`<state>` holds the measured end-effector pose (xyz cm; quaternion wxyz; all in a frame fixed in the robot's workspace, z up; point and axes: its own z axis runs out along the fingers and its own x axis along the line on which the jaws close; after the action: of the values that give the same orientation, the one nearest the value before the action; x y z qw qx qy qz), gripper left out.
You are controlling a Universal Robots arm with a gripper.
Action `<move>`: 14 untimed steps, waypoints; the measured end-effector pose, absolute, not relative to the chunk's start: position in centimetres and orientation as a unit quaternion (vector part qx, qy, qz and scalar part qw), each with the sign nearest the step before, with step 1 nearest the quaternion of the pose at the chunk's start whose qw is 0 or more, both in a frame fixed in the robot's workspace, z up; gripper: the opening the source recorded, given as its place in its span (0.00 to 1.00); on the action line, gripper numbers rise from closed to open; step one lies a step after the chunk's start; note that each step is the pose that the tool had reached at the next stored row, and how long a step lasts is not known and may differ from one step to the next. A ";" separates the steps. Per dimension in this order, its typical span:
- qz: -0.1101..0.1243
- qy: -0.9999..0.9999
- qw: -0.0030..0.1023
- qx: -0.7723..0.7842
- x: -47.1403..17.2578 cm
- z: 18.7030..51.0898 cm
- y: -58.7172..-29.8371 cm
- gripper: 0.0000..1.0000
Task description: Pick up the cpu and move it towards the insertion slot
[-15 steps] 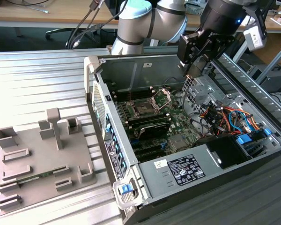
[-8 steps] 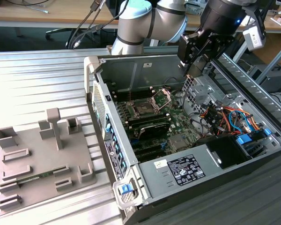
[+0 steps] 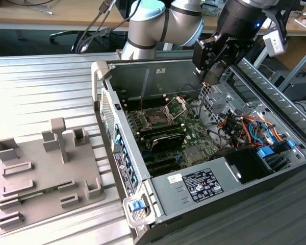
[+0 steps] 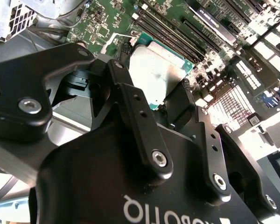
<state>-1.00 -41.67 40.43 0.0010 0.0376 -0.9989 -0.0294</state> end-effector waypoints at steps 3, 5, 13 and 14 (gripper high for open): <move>-0.029 -0.999 0.001 0.038 -1.0 40.3 -41.7 0.55; -0.029 -0.999 0.001 0.038 -1.0 40.3 -41.7 0.55; -0.029 -0.999 0.001 0.038 -0.9 40.0 -41.7 0.55; -0.029 -0.999 0.001 0.038 -0.9 40.0 -41.7 0.55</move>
<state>-0.89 -41.66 39.97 0.0010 0.0377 -0.9989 -0.0295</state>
